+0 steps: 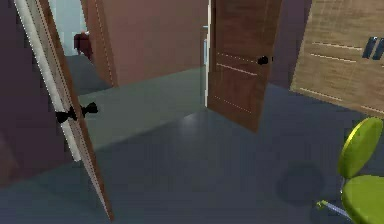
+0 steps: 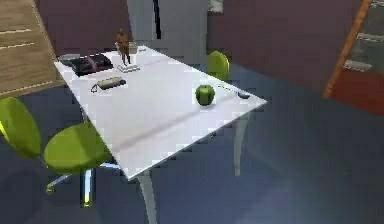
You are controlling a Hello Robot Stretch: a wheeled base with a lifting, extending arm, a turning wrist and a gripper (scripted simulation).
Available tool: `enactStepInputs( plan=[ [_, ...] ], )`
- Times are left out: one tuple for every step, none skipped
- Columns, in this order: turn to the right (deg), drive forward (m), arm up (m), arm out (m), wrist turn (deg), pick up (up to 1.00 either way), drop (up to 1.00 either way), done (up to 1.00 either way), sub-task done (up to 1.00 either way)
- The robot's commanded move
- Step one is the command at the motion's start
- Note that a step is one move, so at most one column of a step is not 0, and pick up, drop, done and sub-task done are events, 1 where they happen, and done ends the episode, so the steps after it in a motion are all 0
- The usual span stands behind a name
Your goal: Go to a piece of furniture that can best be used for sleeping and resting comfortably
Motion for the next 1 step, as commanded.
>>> enactStepInputs(
  plan=[
    [0.0, 1.0, 0.0, 0.0, 0.0, 0.0, 0.0, 0.0, 0.0]
  ],
)
